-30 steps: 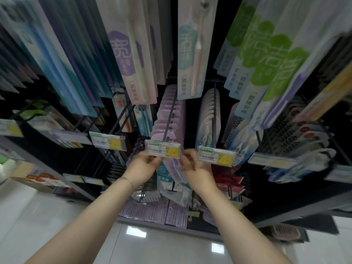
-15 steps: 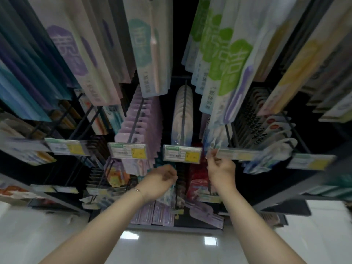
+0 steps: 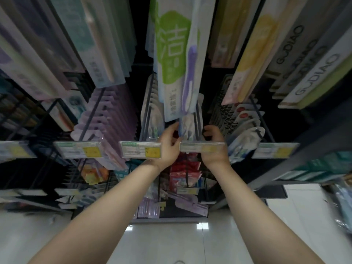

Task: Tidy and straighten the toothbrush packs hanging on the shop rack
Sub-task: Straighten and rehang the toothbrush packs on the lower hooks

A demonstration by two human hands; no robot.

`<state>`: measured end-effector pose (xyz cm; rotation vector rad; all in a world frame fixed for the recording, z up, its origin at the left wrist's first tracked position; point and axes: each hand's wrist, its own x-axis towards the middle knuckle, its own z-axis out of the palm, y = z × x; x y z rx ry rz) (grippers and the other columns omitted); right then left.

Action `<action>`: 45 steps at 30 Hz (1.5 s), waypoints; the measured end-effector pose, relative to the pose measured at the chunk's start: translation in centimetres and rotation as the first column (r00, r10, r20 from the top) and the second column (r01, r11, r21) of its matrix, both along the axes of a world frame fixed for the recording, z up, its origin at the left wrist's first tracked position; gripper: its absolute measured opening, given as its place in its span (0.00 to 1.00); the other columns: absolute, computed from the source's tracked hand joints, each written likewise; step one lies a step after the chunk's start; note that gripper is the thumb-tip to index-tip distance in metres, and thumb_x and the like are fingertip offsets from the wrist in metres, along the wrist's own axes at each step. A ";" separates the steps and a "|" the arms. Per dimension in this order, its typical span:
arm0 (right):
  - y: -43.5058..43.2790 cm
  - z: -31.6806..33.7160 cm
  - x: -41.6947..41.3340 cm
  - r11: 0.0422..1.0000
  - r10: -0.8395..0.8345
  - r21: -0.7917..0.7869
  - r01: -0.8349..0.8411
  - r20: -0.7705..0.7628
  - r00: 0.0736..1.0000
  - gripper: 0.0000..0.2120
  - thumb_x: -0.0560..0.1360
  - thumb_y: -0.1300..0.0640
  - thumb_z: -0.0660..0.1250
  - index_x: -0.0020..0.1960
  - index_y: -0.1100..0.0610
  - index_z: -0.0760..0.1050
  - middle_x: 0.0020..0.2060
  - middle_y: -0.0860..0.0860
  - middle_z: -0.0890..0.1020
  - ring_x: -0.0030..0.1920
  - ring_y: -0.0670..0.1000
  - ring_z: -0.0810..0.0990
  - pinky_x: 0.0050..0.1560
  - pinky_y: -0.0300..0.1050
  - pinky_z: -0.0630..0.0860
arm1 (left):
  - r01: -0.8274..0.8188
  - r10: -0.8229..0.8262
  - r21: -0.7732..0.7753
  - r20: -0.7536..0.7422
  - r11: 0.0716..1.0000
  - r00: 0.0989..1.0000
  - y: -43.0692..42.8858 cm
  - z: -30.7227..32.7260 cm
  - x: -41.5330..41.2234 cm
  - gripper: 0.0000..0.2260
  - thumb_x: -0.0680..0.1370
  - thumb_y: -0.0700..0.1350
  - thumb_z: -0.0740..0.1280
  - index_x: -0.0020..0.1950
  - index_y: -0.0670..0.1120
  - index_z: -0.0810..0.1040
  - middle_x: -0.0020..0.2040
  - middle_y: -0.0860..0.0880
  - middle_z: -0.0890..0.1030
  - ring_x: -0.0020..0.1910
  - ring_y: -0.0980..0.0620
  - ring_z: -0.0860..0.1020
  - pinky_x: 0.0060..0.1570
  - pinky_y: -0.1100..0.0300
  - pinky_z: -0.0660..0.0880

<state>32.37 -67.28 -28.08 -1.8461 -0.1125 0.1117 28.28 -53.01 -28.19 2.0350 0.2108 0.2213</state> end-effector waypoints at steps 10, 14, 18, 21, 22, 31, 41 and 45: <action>-0.4 -0.3 1.1 0.995 0.068 0.073 -0.070 0.022 0.997 0.07 0.81 0.52 0.63 0.45 0.45 0.73 0.42 0.44 0.80 0.42 0.40 0.79 0.48 0.44 0.76 | -0.019 0.022 -0.081 0.037 0.997 0.999 -0.2 0.0 0.9 0.19 0.80 0.54 0.63 0.67 0.45 0.73 0.58 0.45 0.79 0.53 0.49 0.79 0.54 0.47 0.78; -0.5 0.3 0.6 0.991 0.072 0.112 -0.076 0.036 0.997 0.05 0.81 0.49 0.63 0.47 0.43 0.73 0.44 0.45 0.82 0.45 0.44 0.81 0.48 0.44 0.77 | 0.007 0.000 -0.139 0.050 0.990 0.999 -0.4 -0.1 0.1 0.12 0.81 0.49 0.64 0.57 0.41 0.75 0.50 0.41 0.80 0.48 0.46 0.80 0.48 0.50 0.78; -0.9 0.1 -0.4 0.989 0.058 0.138 -0.061 0.023 0.998 0.06 0.80 0.49 0.64 0.45 0.42 0.73 0.39 0.43 0.82 0.40 0.40 0.80 0.44 0.46 0.76 | 0.090 -0.077 -0.127 0.098 0.988 0.992 -0.4 0.0 -0.9 0.07 0.81 0.43 0.65 0.52 0.39 0.72 0.43 0.42 0.79 0.39 0.58 0.79 0.38 0.65 0.75; -1.6 0.1 -1.7 0.991 0.086 0.099 -0.091 0.055 0.995 0.09 0.80 0.52 0.65 0.44 0.38 0.73 0.36 0.39 0.81 0.37 0.40 0.79 0.40 0.43 0.74 | 0.126 -0.123 -0.156 0.030 0.980 0.992 -0.5 -0.1 -1.9 0.03 0.81 0.34 0.63 0.52 0.40 0.71 0.41 0.49 0.78 0.36 0.60 0.78 0.40 0.65 0.76; -2.0 0.1 -2.2 0.991 0.102 0.076 -0.108 0.073 0.992 0.11 0.80 0.55 0.65 0.45 0.38 0.73 0.35 0.39 0.81 0.37 0.42 0.80 0.39 0.43 0.75 | 0.127 -0.127 -0.181 0.010 0.975 0.992 -0.5 -0.1 -2.3 0.04 0.81 0.34 0.61 0.52 0.42 0.71 0.40 0.51 0.79 0.36 0.58 0.79 0.42 0.61 0.77; -3.3 0.5 -5.8 0.983 0.104 0.141 -0.118 0.107 0.989 0.04 0.80 0.54 0.64 0.54 0.52 0.76 0.38 0.50 0.82 0.30 0.43 0.78 0.31 0.44 0.75 | 0.165 -0.166 -0.231 0.014 0.959 0.986 -1.7 0.5 -6.2 0.11 0.81 0.48 0.64 0.61 0.44 0.72 0.45 0.51 0.80 0.39 0.50 0.82 0.47 0.51 0.81; -3.4 0.6 -7.8 0.991 0.085 0.086 -0.100 0.163 0.983 0.06 0.79 0.54 0.66 0.43 0.50 0.73 0.28 0.43 0.78 0.26 0.43 0.77 0.28 0.39 0.71 | 0.182 -0.181 -0.197 0.027 0.963 0.983 -1.5 0.4 -8.4 0.10 0.79 0.54 0.65 0.52 0.48 0.71 0.45 0.47 0.80 0.36 0.49 0.81 0.45 0.48 0.81; -2.6 0.4 -8.3 0.992 0.101 0.059 -0.110 0.135 0.986 0.07 0.78 0.49 0.66 0.42 0.47 0.73 0.28 0.46 0.78 0.25 0.47 0.76 0.28 0.44 0.72 | 0.167 -0.170 -0.200 0.004 0.965 0.985 -0.7 0.2 -9.2 0.07 0.81 0.49 0.65 0.53 0.47 0.71 0.44 0.49 0.80 0.36 0.49 0.81 0.47 0.45 0.80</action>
